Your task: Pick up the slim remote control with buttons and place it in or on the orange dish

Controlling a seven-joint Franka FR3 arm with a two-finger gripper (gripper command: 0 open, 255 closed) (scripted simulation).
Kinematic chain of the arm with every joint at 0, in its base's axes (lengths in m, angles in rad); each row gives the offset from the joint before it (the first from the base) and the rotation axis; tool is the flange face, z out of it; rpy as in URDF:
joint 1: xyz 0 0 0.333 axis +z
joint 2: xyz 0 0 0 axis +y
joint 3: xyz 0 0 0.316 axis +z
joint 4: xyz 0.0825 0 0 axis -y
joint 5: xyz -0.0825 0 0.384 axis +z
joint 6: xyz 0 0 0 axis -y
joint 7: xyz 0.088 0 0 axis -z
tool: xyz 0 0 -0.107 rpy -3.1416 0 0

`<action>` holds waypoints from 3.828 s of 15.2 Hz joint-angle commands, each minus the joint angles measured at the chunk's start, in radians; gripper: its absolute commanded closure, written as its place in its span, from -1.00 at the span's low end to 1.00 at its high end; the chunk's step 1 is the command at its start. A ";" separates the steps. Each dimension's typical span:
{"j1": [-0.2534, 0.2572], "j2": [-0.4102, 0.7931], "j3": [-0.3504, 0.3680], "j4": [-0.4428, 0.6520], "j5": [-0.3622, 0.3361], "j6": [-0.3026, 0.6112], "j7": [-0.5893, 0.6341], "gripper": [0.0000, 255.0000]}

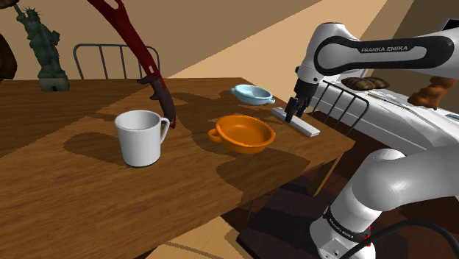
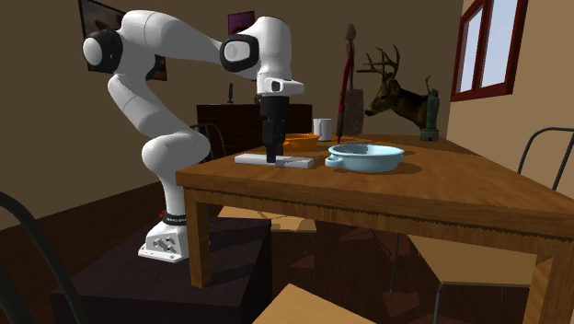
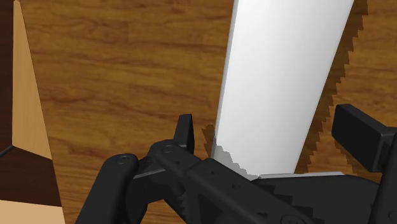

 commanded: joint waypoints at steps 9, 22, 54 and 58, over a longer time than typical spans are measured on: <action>0.000 0.000 0.000 0.000 0.000 0.000 0.000 1.00; 0.005 0.002 0.012 0.162 0.012 -0.160 -0.005 1.00; 0.141 0.200 0.442 0.487 0.246 -0.280 0.475 1.00; 0.151 0.240 0.491 0.499 0.258 -0.248 0.529 1.00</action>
